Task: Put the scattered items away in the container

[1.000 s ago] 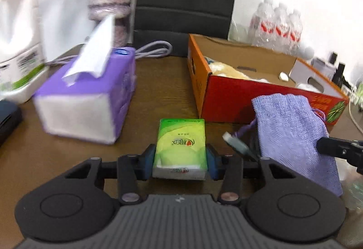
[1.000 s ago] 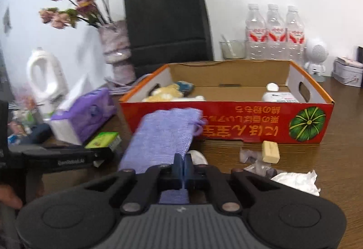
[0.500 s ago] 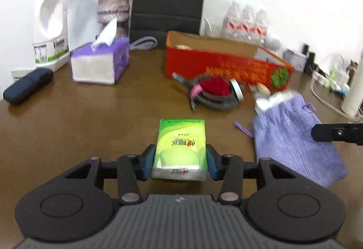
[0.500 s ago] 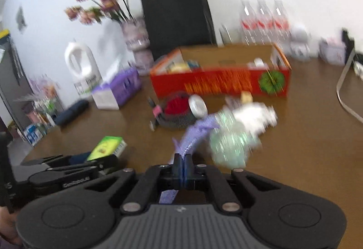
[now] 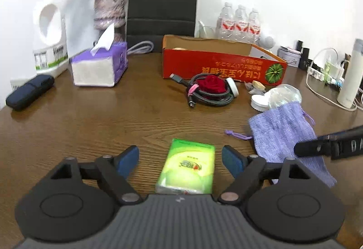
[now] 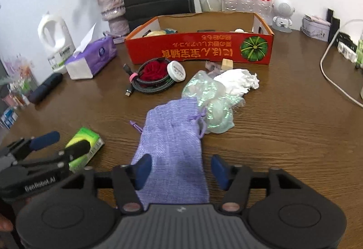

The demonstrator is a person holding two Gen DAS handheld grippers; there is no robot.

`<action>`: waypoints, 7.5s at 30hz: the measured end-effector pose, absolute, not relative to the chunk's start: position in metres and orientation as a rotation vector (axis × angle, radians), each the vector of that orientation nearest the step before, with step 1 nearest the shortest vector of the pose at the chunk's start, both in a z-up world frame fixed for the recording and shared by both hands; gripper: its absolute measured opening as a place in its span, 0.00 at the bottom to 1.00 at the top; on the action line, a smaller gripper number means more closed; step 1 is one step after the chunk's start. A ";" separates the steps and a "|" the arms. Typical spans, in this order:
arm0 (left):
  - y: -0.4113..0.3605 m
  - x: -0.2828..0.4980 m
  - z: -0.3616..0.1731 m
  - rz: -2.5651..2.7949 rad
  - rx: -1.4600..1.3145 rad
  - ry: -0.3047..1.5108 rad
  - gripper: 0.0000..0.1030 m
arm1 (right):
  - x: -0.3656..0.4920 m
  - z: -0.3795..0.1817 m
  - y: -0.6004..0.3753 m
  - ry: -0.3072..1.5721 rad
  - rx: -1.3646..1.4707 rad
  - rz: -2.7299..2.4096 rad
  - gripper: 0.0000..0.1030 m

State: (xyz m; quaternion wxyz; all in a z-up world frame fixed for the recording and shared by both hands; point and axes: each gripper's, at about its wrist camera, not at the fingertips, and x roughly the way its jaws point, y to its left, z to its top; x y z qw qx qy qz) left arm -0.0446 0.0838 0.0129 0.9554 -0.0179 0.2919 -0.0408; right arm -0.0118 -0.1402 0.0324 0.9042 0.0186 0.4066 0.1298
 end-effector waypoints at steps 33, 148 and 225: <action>0.072 -0.061 0.034 -0.088 -0.093 0.457 0.43 | -0.039 0.051 -0.115 0.554 -0.149 0.385 0.06; 0.047 0.014 0.014 -0.090 -0.167 0.630 1.00 | 0.046 0.018 -0.158 0.609 0.032 0.324 0.44; 0.041 0.070 0.086 -0.151 -0.166 0.496 0.24 | 0.008 0.022 -0.204 0.560 0.077 0.324 0.46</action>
